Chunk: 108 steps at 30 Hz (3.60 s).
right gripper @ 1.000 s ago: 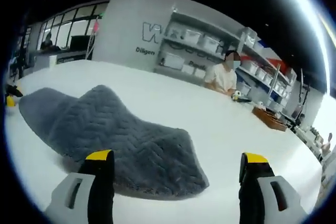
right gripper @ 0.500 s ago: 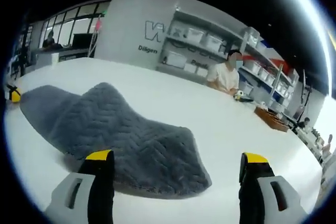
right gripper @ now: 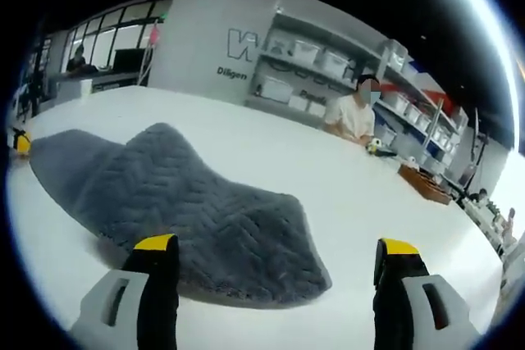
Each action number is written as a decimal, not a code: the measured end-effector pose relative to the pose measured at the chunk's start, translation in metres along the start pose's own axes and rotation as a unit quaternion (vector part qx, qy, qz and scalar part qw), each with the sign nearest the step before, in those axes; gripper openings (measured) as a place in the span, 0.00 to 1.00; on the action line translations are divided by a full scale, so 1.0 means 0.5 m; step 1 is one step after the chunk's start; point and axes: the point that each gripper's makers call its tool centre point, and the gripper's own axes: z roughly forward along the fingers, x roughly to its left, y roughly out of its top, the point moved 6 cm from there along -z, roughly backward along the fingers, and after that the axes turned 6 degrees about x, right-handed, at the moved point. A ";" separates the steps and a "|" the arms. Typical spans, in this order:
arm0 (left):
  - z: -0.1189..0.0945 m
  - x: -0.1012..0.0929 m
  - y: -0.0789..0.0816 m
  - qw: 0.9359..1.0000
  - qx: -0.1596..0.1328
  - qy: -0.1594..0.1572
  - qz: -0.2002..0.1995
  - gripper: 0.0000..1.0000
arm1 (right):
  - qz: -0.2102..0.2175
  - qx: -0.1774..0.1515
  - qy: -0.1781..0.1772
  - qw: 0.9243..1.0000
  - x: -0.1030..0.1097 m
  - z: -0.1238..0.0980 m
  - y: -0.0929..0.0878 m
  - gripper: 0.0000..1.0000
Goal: Open the folded towel by lifting each exposed corner and separating the folded layers until the towel lies flat within the target outline without major curled edges
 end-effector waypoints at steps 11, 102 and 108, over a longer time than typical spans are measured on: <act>-0.026 0.028 0.000 1.000 0.012 0.020 0.001 0.03 | 0.000 0.003 0.004 1.000 0.002 0.002 -0.004 0.99; -0.162 0.165 -0.049 0.982 0.109 0.156 0.011 0.03 | 0.016 0.025 0.034 0.999 -0.005 0.075 -0.076 0.00; -0.174 0.172 -0.054 0.979 0.118 0.165 0.008 0.03 | 0.005 0.028 0.016 0.999 -0.019 0.078 -0.081 0.00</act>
